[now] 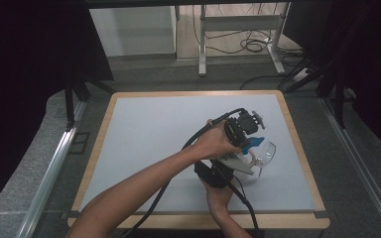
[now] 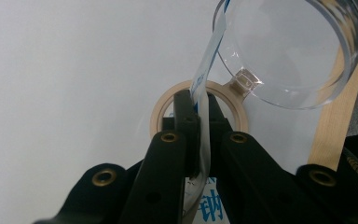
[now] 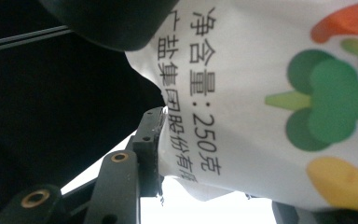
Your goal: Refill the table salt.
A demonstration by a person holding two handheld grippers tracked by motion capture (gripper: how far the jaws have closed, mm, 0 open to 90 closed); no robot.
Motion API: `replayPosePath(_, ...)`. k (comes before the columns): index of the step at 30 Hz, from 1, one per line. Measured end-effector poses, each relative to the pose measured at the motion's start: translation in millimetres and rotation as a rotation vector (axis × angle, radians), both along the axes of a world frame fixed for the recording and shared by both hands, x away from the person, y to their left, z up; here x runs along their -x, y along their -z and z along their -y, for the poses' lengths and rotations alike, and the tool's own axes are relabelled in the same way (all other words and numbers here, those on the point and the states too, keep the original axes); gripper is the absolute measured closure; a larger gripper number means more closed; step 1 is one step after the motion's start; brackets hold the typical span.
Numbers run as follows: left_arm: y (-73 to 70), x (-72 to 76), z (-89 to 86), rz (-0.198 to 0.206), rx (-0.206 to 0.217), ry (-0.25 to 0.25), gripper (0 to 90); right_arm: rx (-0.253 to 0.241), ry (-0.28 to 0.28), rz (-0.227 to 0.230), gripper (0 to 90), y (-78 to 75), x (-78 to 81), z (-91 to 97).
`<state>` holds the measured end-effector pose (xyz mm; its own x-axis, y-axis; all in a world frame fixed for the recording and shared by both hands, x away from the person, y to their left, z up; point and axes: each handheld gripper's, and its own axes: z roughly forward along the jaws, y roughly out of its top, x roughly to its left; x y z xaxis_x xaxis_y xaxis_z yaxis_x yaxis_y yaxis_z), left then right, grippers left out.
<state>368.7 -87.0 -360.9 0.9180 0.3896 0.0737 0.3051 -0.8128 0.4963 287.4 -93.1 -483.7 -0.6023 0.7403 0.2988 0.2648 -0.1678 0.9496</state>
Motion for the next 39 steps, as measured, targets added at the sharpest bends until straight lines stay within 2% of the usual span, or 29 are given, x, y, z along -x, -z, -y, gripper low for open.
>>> replayPosePath(39,1.0,-1.5,2.2,-0.011,-0.011,0.006,89.9,0.001,0.006,0.004,58.2,-0.3,0.6,0.5)
